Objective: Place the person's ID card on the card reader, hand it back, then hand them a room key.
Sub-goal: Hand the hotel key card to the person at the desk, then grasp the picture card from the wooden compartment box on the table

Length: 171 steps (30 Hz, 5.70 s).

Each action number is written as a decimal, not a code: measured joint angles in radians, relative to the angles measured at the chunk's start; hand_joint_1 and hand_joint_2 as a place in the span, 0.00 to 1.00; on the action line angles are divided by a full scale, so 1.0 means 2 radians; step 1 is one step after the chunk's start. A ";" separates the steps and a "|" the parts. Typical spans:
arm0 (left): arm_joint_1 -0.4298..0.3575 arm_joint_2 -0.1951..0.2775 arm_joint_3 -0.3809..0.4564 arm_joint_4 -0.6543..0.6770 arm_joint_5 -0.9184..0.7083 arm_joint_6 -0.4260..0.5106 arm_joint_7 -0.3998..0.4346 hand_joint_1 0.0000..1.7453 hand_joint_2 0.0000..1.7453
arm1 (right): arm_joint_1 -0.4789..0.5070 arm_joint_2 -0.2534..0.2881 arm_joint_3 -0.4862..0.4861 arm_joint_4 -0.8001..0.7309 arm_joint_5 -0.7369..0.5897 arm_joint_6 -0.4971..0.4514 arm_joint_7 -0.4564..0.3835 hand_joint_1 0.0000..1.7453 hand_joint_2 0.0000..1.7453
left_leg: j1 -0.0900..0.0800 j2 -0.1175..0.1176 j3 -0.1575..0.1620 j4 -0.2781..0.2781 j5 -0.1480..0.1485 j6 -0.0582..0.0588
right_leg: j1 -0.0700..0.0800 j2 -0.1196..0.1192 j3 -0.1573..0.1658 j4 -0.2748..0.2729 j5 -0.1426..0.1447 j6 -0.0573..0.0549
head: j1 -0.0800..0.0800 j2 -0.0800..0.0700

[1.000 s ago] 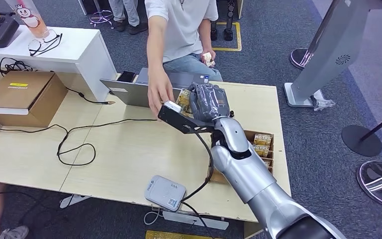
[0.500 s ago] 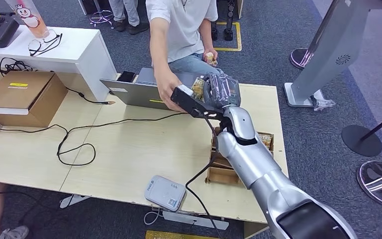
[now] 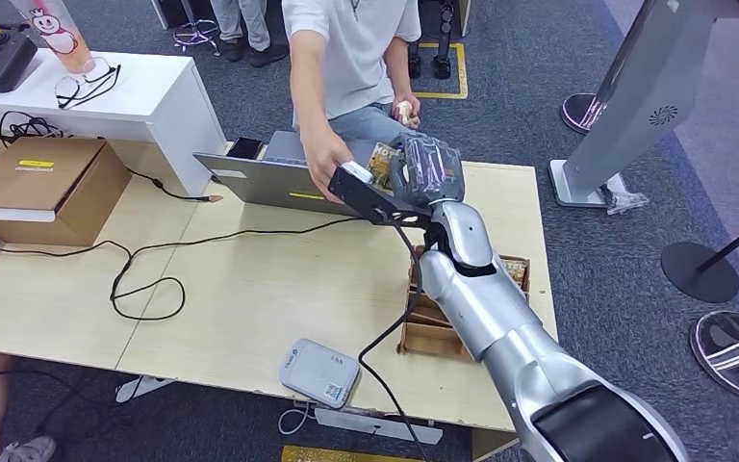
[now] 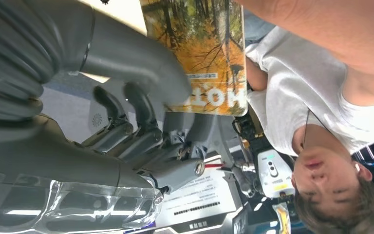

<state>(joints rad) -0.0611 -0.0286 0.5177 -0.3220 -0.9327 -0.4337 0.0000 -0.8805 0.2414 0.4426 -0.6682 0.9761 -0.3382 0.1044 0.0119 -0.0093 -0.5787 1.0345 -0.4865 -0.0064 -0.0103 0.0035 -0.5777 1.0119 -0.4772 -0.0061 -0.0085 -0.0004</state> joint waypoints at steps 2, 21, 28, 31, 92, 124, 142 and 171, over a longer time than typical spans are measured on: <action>0.000 0.000 0.000 0.000 0.000 0.000 0.000 0.00 0.00 | 0.000 0.000 -0.001 0.000 0.004 -0.006 -0.003 0.00 1.00 | 0.000 0.000 0.000 0.000 0.000 0.000 | 0.000 0.000 0.000 0.000 0.000 0.000 | 0.000 0.000; -0.001 0.000 0.000 0.000 -0.006 0.000 -0.001 0.00 0.00 | 0.006 0.000 -0.011 -0.031 0.023 -0.029 -0.022 0.00 0.00 | 0.000 0.000 0.000 0.000 0.000 0.000 | 0.000 0.000 0.000 0.000 0.000 0.000 | 0.000 0.000; -0.004 0.000 0.000 0.000 -0.009 0.001 -0.001 0.00 0.00 | 0.024 0.000 -0.013 -0.064 0.013 -0.027 -0.040 0.00 0.00 | 0.000 0.000 0.000 0.000 0.000 0.000 | 0.000 0.000 0.000 0.000 0.000 0.000 | 0.000 0.000; -0.005 0.000 0.000 0.000 -0.009 0.001 -0.001 0.00 0.00 | 0.036 0.000 -0.013 -0.083 0.011 -0.025 -0.047 0.00 0.00 | 0.000 0.000 0.000 0.000 0.000 0.000 | 0.000 0.000 0.000 0.000 0.000 0.000 | 0.000 0.000; 0.017 -0.004 0.044 -0.007 -0.014 0.010 -0.028 0.00 0.00 | 0.293 -0.108 0.037 -0.430 -0.063 -0.047 -0.132 0.00 0.00 | 0.000 0.000 0.000 0.000 0.000 0.000 | 0.000 0.000 0.000 0.000 0.000 0.000 | 0.000 0.000; 0.021 -0.012 0.096 -0.015 -0.069 0.003 -0.043 0.00 0.00 | 0.380 -0.136 0.026 -0.444 0.021 -0.058 -0.121 0.00 1.00 | 0.000 0.000 0.000 0.000 0.000 0.000 | 0.000 0.000 0.000 0.000 0.000 0.000 | 0.000 0.000; 0.021 -0.015 0.118 -0.015 -0.092 0.002 -0.048 0.00 0.00 | 0.403 -0.143 0.015 -0.444 0.118 -0.016 -0.081 0.00 1.00 | 0.000 0.000 0.000 0.000 0.000 0.000 | 0.000 0.000 0.000 0.000 0.000 0.000 | 0.000 0.000; 0.023 -0.017 0.146 -0.015 -0.096 -0.001 -0.054 0.00 0.00 | 0.375 -0.162 0.020 -0.453 0.194 0.098 0.014 0.00 1.00 | 0.000 0.000 0.000 0.000 0.000 0.000 | 0.000 0.000 0.000 0.000 0.000 0.000 | 0.000 0.000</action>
<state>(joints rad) -0.0156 -0.0619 0.8096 -0.3513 -1.1250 -0.4356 -0.1089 -0.1301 -0.0817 0.4829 -1.5740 1.3645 -0.1428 0.1315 0.0118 -0.0094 -0.5794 1.0344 -0.4871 -0.0059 -0.0104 0.0033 -0.5778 1.0113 -0.4776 -0.0057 -0.0085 -0.0004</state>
